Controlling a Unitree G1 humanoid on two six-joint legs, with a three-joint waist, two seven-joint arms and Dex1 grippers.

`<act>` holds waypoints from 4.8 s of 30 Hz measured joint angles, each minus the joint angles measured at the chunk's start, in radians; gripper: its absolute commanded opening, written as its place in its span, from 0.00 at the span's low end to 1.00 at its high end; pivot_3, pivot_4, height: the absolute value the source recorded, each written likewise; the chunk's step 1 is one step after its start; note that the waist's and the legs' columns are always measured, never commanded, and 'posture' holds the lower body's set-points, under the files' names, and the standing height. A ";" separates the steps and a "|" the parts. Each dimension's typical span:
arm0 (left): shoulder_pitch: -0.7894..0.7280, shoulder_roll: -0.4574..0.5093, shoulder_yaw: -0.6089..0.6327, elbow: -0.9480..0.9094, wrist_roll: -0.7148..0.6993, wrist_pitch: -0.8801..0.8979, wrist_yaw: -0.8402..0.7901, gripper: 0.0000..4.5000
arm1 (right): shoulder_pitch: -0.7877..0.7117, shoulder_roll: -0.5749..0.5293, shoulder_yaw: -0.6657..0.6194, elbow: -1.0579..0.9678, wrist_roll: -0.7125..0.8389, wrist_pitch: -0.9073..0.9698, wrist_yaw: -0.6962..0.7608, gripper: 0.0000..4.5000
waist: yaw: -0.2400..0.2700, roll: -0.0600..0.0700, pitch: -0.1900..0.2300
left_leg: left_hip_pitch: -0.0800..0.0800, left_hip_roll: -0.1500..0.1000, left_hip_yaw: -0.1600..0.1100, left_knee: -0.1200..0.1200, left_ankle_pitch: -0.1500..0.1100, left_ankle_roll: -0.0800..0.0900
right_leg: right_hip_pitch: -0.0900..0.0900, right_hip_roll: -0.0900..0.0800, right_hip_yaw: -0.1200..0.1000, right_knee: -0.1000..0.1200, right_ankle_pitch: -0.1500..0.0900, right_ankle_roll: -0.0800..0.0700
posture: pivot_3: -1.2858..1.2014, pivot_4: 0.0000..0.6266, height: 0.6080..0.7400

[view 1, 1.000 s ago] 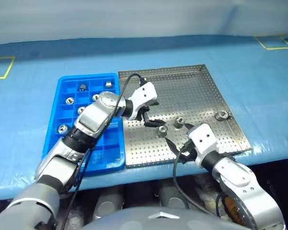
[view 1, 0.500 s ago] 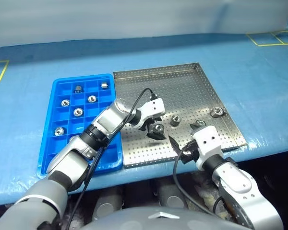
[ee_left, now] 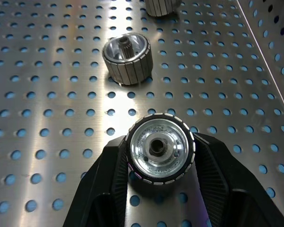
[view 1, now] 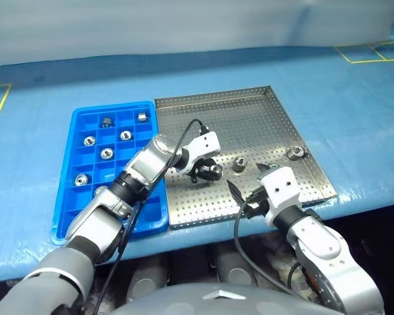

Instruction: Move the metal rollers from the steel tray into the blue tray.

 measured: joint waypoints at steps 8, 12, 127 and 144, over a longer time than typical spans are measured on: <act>0.122 0.144 0.267 -0.344 -0.088 0.152 0.118 0.40 | -0.200 0.014 0.102 0.100 0.028 0.020 0.073 1.00 | 0.027 0.000 0.000 | 0.000 0.000 -0.001 0.000 0.000 0.000 | 0.000 -0.001 0.000 0.000 0.001 0.000 | 0.52 0.24 1.00; 0.263 0.251 0.422 -0.531 -0.110 0.262 0.199 0.40 | -0.336 0.041 0.186 0.192 0.040 0.017 0.126 1.00 | 0.051 0.000 0.000 | 0.000 0.000 -0.002 -0.001 0.000 -0.001 | -0.001 -0.001 -0.001 0.000 0.000 -0.001 | 0.55 0.24 1.00; 0.657 0.071 0.311 -0.613 -0.181 -0.266 0.369 1.00 | -0.385 0.281 -0.028 0.515 -0.047 0.166 -0.131 0.38 | 0.032 0.001 -0.001 | 0.002 -0.001 -0.005 -0.013 0.004 -0.007 | -0.002 0.000 -0.003 0.000 -0.001 -0.009 | 0.51 0.24 1.00; 0.946 0.079 0.640 -0.932 -0.251 -0.234 0.566 1.00 | -0.788 0.414 0.193 0.719 -0.045 0.000 -0.013 0.38 | 0.124 0.001 -0.001 | 0.002 -0.001 -0.009 -0.018 0.006 -0.011 | -0.003 0.000 -0.006 -0.001 -0.001 -0.016 | 0.62 0.24 1.00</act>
